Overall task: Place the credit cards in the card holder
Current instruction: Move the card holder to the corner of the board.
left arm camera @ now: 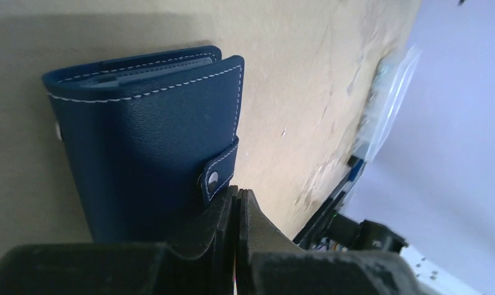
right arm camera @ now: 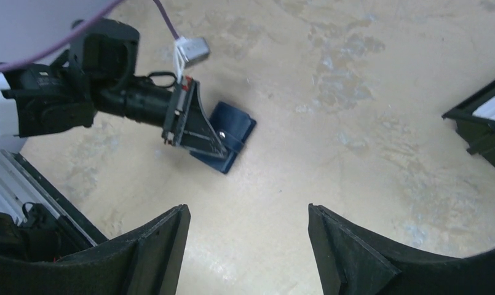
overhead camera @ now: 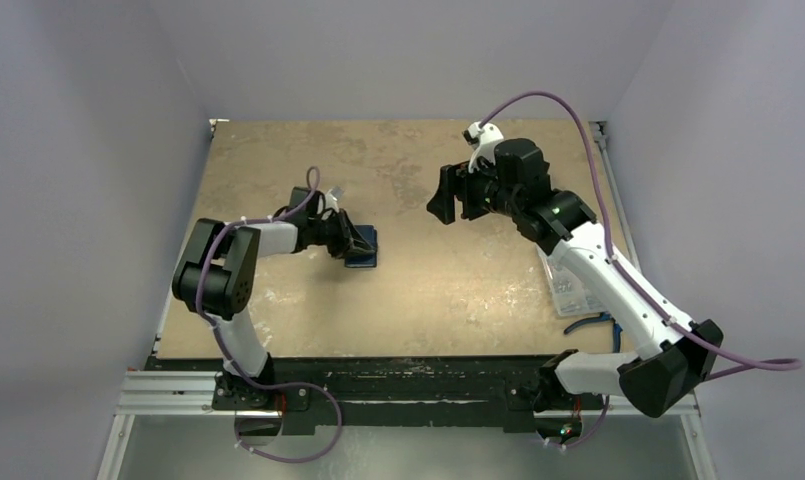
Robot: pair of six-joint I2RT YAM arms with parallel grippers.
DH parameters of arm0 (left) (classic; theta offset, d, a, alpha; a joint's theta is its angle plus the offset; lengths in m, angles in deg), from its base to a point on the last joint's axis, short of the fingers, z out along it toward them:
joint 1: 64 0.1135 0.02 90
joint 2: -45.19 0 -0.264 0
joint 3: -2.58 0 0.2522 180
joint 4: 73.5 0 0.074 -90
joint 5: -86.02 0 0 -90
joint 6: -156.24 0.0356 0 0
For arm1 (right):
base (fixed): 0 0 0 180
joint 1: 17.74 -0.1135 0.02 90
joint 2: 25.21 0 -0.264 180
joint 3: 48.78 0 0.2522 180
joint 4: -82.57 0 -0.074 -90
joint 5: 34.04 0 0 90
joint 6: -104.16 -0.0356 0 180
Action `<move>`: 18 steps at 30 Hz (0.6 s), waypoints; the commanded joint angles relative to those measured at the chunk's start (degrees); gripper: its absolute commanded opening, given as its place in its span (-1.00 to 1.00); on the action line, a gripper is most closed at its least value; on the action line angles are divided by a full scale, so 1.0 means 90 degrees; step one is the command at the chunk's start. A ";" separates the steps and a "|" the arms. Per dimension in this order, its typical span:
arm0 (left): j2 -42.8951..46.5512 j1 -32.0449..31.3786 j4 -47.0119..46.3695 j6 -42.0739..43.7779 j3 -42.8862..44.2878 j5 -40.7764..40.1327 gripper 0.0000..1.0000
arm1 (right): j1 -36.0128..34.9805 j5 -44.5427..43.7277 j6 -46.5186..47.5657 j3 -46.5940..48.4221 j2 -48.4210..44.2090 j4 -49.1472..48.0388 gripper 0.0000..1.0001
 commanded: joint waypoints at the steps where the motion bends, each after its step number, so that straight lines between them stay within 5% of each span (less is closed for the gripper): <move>1: -0.0480 0.0738 -0.0665 -0.0378 -0.0329 -0.1242 -1.00 | 0.0021 -0.0359 -0.0010 0.0091 -0.0511 0.0113 0.58; 9: -0.0708 0.1468 0.0757 0.0155 0.0786 -0.1784 -1.00 | 0.0026 -0.0872 0.0052 0.0504 -0.1270 0.0207 0.72; 18: -0.1021 0.3070 0.0940 -0.0003 0.1058 -0.1810 -1.00 | 0.0025 -0.1246 0.0141 0.0663 -0.1742 0.0437 0.81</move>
